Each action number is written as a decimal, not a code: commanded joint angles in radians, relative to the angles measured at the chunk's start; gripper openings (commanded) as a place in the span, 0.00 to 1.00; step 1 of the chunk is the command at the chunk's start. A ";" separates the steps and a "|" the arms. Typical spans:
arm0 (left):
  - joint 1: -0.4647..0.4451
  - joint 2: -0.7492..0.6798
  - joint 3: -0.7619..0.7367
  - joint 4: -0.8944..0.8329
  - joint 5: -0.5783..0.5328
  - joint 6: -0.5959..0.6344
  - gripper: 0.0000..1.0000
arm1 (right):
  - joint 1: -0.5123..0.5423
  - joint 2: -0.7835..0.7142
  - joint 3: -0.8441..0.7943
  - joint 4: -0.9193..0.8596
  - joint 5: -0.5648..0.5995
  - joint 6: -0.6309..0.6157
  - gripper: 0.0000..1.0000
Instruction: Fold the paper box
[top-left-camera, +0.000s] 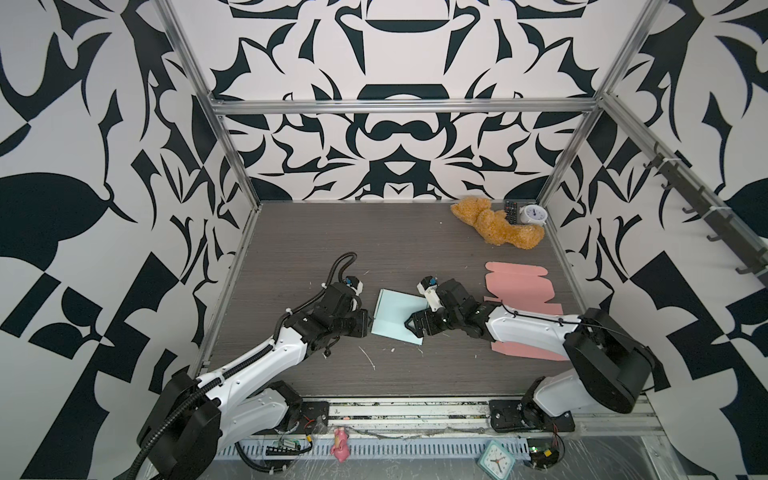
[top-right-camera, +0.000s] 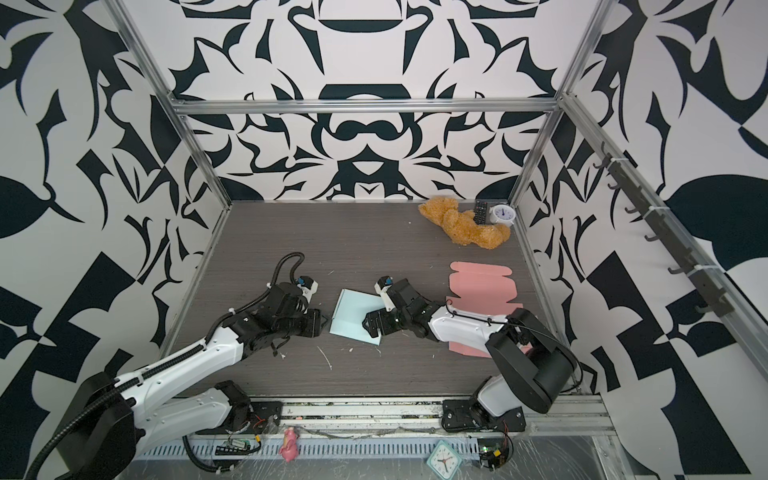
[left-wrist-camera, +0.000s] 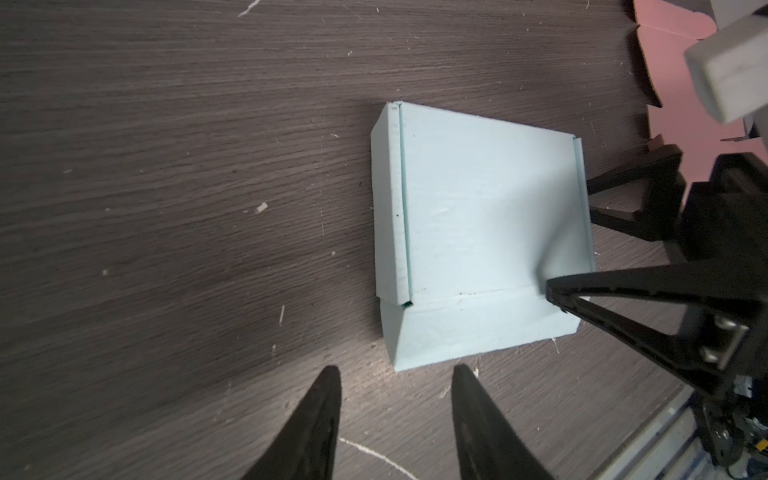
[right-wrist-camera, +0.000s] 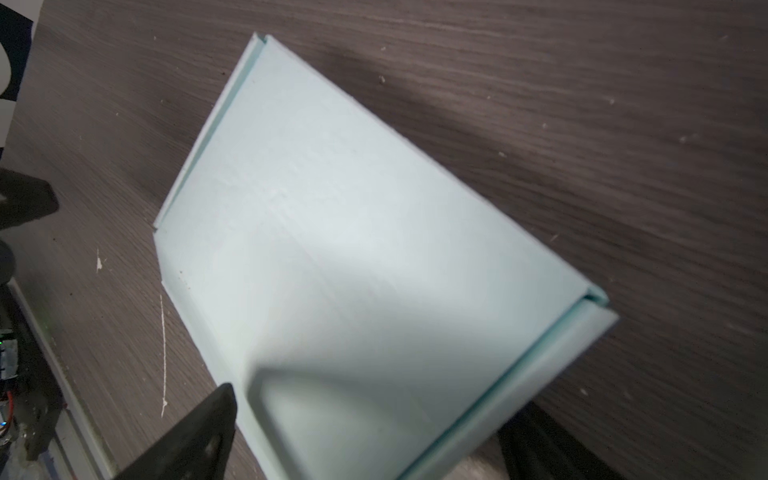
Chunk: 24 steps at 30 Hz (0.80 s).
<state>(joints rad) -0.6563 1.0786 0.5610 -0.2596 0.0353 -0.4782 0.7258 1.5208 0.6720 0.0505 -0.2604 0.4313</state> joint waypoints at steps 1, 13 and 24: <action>0.013 -0.011 0.005 -0.011 0.011 0.013 0.47 | -0.002 0.015 0.058 0.046 -0.036 0.000 0.98; 0.106 -0.019 -0.033 0.059 0.104 0.016 0.46 | -0.003 0.121 0.184 0.044 -0.070 -0.054 0.98; 0.210 0.071 0.004 0.108 0.169 0.029 0.46 | 0.004 0.303 0.374 0.017 -0.147 -0.102 0.98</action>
<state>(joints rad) -0.4656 1.1351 0.5476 -0.1810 0.1776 -0.4625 0.7261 1.8122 0.9897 0.0708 -0.3672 0.3618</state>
